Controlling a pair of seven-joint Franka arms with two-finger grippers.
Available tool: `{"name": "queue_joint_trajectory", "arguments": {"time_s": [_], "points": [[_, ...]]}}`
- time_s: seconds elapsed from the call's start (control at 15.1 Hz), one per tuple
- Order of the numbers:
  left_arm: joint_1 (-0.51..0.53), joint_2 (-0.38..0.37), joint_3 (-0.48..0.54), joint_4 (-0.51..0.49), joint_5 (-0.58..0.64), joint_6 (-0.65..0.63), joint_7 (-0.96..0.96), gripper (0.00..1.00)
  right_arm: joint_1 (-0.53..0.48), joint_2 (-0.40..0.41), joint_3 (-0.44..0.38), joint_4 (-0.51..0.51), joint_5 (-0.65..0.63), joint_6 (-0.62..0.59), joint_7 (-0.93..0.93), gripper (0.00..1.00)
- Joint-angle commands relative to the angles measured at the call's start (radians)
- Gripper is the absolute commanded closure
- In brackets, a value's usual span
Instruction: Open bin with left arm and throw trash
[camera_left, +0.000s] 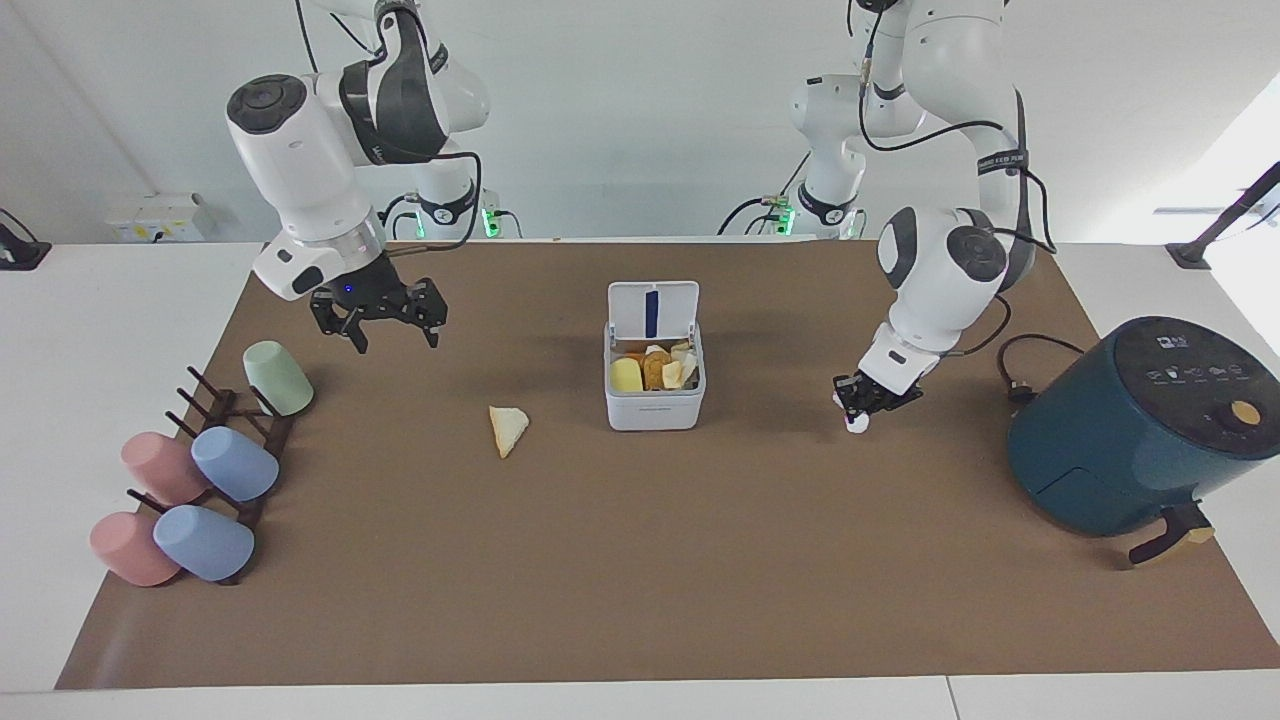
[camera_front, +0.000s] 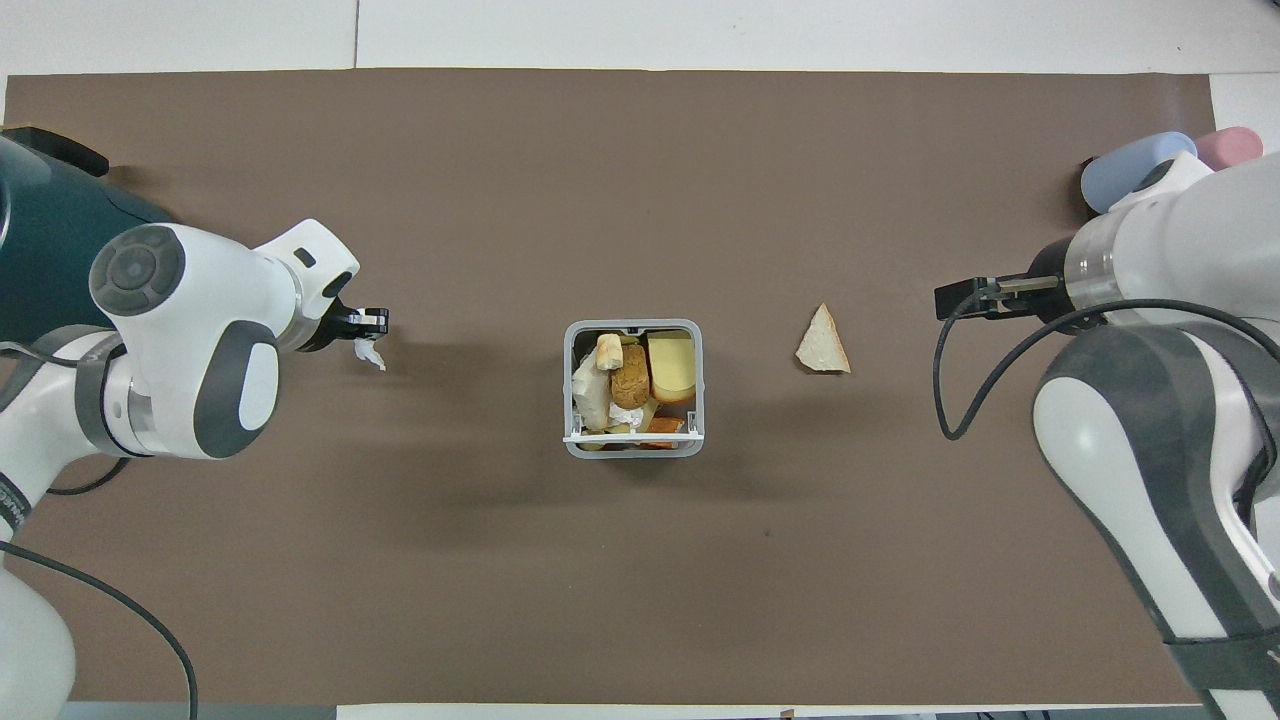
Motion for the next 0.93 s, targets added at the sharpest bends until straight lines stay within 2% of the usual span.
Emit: {"name": "queue_joint_trajectory", "arguments": {"time_s": [0.0, 0.13, 0.26, 0.53, 0.66, 0.86], "points": [[-0.056, 0.005, 0.003, 0.177, -0.060, -0.174, -0.118, 1.00, -0.014, -0.007, 0.014, -0.012, -0.004, 0.000, -0.002, 0.00], [-0.131, 0.000, 0.003, 0.203, -0.074, -0.176, -0.228, 1.00, -0.003, 0.013, 0.016, -0.016, -0.004, 0.033, 0.019, 0.00], [-0.204, -0.004, 0.003, 0.203, -0.078, -0.161, -0.322, 1.00, 0.020, 0.057, 0.021, -0.041, -0.004, 0.116, 0.025, 0.00], [-0.326, -0.012, 0.003, 0.186, -0.083, -0.105, -0.380, 1.00, 0.086, 0.118, 0.021, -0.142, -0.003, 0.310, 0.010, 0.00], [-0.370, -0.003, 0.003, 0.174, -0.081, -0.070, -0.400, 1.00, 0.104, 0.119, 0.022, -0.238, -0.003, 0.448, -0.083, 0.00], [-0.431, 0.003, 0.004, 0.107, -0.081, 0.046, -0.408, 1.00, 0.104, 0.143, 0.022, -0.259, -0.003, 0.475, -0.304, 0.00]]}}
